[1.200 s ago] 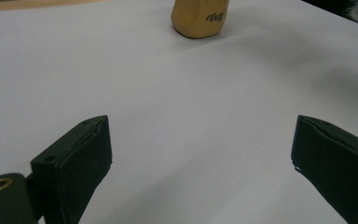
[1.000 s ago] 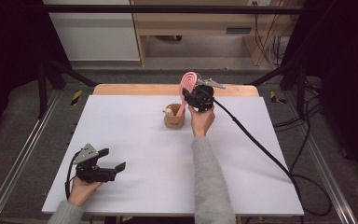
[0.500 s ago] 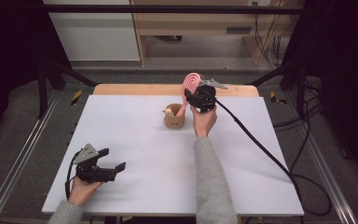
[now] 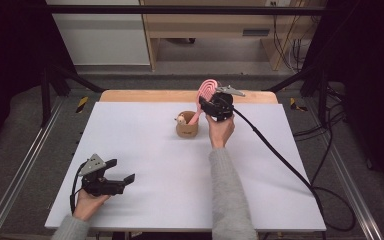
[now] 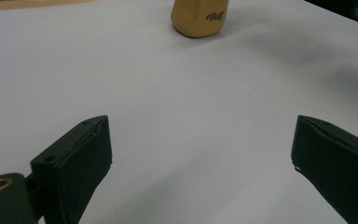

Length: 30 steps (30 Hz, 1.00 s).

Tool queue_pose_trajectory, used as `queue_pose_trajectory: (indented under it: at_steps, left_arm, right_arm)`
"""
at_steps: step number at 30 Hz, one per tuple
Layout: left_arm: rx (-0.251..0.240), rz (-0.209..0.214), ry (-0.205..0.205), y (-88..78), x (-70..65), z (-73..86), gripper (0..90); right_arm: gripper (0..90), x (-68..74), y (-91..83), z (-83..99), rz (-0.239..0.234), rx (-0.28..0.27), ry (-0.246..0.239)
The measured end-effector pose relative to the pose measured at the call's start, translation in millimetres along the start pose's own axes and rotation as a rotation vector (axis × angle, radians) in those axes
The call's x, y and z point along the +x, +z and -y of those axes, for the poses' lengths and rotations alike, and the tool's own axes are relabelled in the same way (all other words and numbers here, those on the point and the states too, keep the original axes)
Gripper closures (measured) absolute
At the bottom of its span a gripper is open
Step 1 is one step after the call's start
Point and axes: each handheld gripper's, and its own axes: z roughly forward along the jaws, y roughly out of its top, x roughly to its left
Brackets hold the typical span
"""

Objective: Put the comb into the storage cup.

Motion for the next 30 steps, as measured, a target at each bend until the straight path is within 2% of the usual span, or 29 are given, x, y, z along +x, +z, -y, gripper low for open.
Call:
queue_pose_trajectory:
  at_steps: [5, 10, 14, 22, 24, 26, 30]
  left_arm:
    - [0.002, 0.0, 0.0, 0.3, -0.2, 0.0, 5.0]
    - [0.001, 0.0, 0.001, 0.3, -0.5, -0.1, 4.9]
    - [0.003, -0.001, 0.002, 0.7, -0.6, 0.0, 4.9]
    - [0.003, -0.002, 0.002, 0.6, -0.5, 0.0, 5.0]
    - [0.003, -0.001, 0.002, 0.7, -0.4, 0.0, 5.0]
    - [0.004, -0.002, 0.003, 0.8, -0.3, 0.0, 4.9]
    - [0.002, -0.001, 0.0, 0.9, -0.3, 0.0, 4.9]
  right_arm:
    - [47.3, 0.9, -1.9, 0.7, 0.002, 0.001, -0.035]
    - [37.0, 0.3, -2.7, 3.6, 0.023, 0.012, -0.076]
    - [36.4, -0.7, -3.0, 5.2, 0.025, 0.019, -0.086]
    - [32.3, -0.6, -6.7, 9.3, 0.027, -0.001, -0.098]
    - [31.3, -0.5, -8.2, 10.1, 0.015, -0.002, -0.107]
    - [25.9, -0.6, -10.9, 10.9, 0.002, -0.006, -0.128]
    - [19.1, -1.2, -14.5, 10.0, -0.022, 0.0, -0.124]
